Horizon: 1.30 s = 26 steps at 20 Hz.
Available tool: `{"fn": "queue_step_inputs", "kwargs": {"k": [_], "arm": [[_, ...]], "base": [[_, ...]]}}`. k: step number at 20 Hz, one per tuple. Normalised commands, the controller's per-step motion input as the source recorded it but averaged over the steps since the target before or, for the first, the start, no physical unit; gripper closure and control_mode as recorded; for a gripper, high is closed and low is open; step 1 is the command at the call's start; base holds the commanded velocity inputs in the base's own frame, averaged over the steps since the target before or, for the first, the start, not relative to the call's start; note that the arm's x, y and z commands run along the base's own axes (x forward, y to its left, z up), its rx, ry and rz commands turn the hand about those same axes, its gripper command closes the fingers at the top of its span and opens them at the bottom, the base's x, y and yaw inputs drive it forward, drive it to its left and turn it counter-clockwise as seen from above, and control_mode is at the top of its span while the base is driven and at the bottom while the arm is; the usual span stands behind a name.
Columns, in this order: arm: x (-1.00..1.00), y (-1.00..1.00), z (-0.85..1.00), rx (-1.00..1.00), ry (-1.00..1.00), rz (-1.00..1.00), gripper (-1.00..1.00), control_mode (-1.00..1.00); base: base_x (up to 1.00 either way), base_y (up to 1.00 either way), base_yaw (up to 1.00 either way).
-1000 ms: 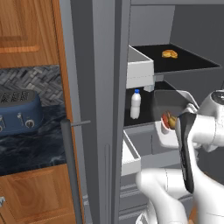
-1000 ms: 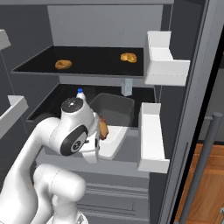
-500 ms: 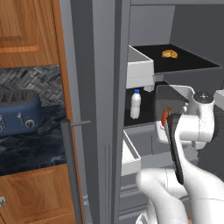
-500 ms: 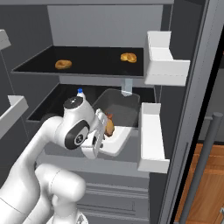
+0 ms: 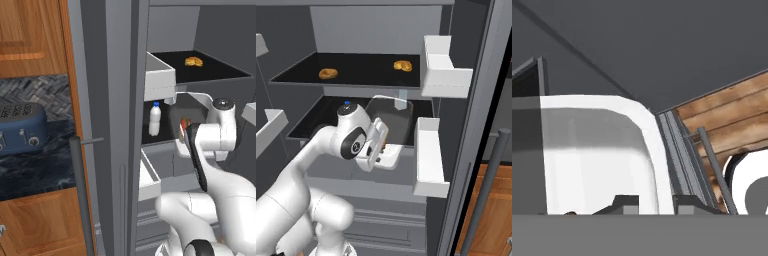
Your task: Place the tupperware on the second highest shelf of the fridge. Make space for the tupperware among the existing items by rearranging them on the shelves if needed. Close the fridge door when finished.
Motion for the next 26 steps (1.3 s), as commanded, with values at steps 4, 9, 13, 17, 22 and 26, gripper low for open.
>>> {"fn": "queue_step_inputs", "kwargs": {"k": [4, 9, 13, 17, 22, 26], "arm": [[0.36, -0.1, 0.0, 0.0, 0.0, -0.17, 1.0, -1.0], [0.22, -0.13, 0.0, 0.0, 0.0, -0.25, 1.0, -1.0], [0.04, -0.02, 0.0, 0.0, 0.0, -0.25, 1.0, -1.0], [0.08, 0.0, 0.0, 0.0, 0.0, -0.27, 1.0, -1.0], [0.41, 0.0, 0.0, 0.0, -0.09, -0.14, 1.0, -1.0], [0.53, 0.0, 0.0, 0.0, -0.19, 0.0, 1.0, -1.0]], "base": [[0.0, 0.0, 0.0], [0.0, 0.0, 0.0], [0.0, 0.0, 0.0], [0.0, 0.0, 0.0], [0.0, 0.0, 0.0], [0.0, 0.0, 0.0]]}}
